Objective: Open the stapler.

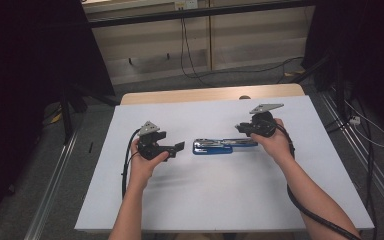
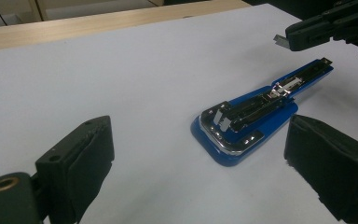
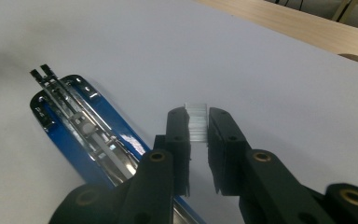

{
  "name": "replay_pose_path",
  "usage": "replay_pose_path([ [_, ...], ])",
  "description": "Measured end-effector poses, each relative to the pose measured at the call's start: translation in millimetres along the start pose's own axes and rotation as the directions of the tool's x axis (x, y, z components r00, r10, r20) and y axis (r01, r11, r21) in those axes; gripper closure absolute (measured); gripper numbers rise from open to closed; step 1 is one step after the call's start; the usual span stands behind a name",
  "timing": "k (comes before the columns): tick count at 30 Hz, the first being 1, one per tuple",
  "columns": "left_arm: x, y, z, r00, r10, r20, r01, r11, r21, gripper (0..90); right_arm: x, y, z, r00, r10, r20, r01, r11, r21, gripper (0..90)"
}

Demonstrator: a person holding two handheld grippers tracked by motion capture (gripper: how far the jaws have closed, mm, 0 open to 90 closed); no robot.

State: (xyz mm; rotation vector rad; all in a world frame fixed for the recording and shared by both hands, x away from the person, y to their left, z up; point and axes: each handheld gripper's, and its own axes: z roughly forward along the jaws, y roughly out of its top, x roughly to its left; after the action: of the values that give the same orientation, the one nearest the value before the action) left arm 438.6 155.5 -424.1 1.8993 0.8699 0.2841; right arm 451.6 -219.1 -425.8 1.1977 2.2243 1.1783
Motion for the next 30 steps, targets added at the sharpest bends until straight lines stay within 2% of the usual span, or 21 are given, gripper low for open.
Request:
replay_pose_path([
  [12,2.4,-2.7,-4.1,1.0,-0.002,-0.006,0.002,1.0,0.009,8.0,16.0,6.4,9.1,0.9955,-0.06,-0.073,0.06,0.998,-0.01,79.3],
  [21,1.7,-4.2,-3.9,1.0,0.0,-0.006,0.0,0.9999,0.016,8.0,28.5,13.1,14.8,0.9853,-0.114,-0.127,0.113,0.993,-0.015,79.3],
  [30,1.6,-5.0,-5.7,1.0,0.002,-0.009,-0.002,0.9998,0.019,8.0,38.4,19.4,20.1,0.9715,-0.163,-0.172,0.163,0.987,-0.014,79.3],
])
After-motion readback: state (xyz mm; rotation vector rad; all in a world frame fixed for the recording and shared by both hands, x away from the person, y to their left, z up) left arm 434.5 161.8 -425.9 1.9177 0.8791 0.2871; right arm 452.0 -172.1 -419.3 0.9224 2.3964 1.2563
